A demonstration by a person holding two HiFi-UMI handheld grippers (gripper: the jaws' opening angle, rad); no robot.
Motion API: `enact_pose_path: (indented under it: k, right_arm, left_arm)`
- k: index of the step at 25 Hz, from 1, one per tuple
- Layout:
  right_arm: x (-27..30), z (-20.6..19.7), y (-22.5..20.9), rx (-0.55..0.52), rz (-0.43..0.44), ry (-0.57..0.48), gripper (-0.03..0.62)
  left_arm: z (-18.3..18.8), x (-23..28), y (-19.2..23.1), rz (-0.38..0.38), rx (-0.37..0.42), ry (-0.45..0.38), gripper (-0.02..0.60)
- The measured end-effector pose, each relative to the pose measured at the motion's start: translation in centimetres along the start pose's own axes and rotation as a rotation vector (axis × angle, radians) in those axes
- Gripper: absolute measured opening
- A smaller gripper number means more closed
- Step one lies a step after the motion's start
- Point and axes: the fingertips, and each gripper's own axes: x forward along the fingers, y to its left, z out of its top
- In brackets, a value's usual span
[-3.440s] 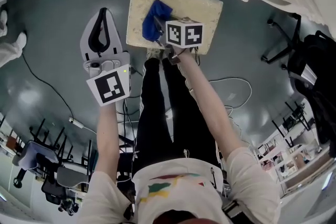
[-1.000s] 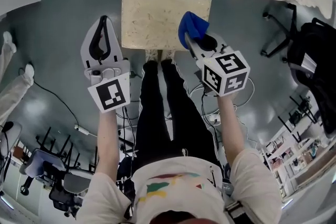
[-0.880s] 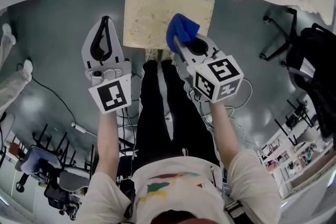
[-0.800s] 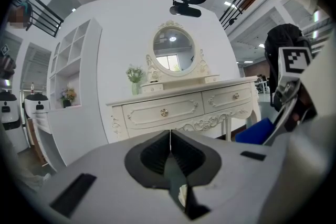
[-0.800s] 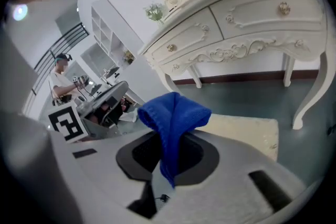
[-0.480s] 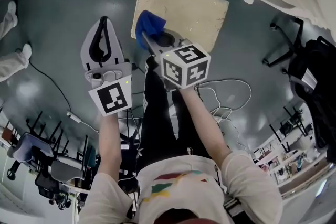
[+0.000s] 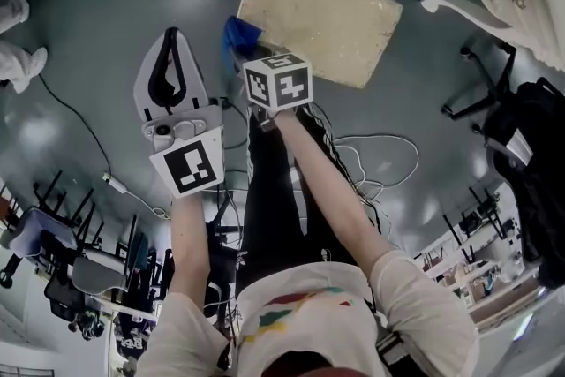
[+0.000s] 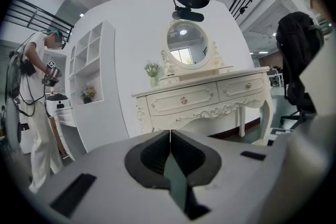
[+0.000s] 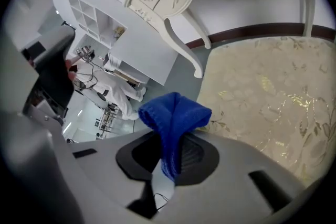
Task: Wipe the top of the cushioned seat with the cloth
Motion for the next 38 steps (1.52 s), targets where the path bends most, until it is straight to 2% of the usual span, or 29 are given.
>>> enact_pose_path:
  k: [5, 11, 21, 31, 38]
  right_arm:
    - [0.8, -0.5, -1.8, -0.003, -0.059, 0.009, 0.034]
    - [0.0, -1.0, -3.2, -0.026, -0.087, 0.015, 0.034]
    - [-4.2, -2.6, -7.0, -0.034, -0.157, 0.008, 0.034]
    - [-9.8, -3.8, -12.3, 0.015, -0.247, -0.027, 0.034]
    - [-14.3, -5.4, -16.3, -0.004, -0.353, -0.04, 0.034]
  left_arm:
    - [0.1, -0.5, 0.0, 0.007, 0.003, -0.014, 0.006]
    - [-0.3, -0.9, -0.4, 0.007, -0.002, -0.009, 0.006]
    - [1.2, 0.3, -2.4, -0.046, 0.013, -0.033, 0.006]
    - [2.8, 2.7, -6.9, -0.164, 0.034, -0.061, 0.006]
    - [4.3, 4.6, -11.2, -0.274, 0.055, -0.096, 0.006]
